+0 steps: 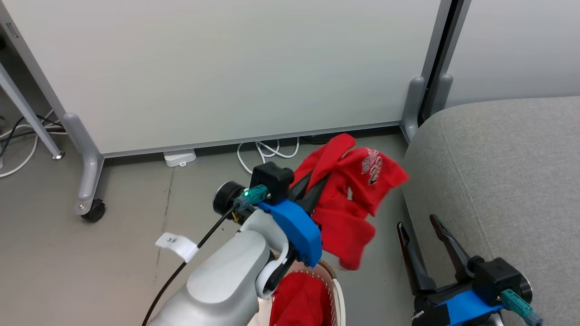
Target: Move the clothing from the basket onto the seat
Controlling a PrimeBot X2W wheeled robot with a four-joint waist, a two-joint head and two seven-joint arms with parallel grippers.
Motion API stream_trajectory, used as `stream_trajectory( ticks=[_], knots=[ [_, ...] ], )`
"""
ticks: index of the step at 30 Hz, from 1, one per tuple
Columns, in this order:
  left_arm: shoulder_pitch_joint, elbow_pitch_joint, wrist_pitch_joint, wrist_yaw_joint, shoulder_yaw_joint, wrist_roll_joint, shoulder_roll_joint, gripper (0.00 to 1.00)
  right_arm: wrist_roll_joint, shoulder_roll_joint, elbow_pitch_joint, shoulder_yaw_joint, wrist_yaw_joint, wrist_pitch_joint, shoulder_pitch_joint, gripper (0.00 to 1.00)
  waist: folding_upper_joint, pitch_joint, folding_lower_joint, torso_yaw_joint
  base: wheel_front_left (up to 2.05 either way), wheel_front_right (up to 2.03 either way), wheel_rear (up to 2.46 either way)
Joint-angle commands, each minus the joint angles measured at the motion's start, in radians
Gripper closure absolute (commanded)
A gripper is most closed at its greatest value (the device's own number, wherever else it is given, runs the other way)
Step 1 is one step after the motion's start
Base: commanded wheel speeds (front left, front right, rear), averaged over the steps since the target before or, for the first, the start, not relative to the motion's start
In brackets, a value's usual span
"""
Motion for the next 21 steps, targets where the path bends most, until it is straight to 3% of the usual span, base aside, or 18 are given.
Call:
stream_trajectory(
  ticks=[1, 21],
  knots=[
    [-0.026, -0.004, 0.005, 0.008, -0.01, -0.011, 0.0, 1.0, 0.002, -0.003, -0.003, 0.003, 0.0, 0.001, 0.014, 0.0, -0.0001, -0.001, 0.0, -0.002, 0.0, 0.0, 0.0],
    [-0.126, 0.041, -0.031, 0.056, -0.186, -0.169, 0.0, 1.0, 0.006, -0.003, 0.008, 0.022, 0.0, 0.001, 0.012, 0.0, -0.0001, 0.0, 0.0, -0.017, 0.0, 0.0, 0.0]
  ],
)
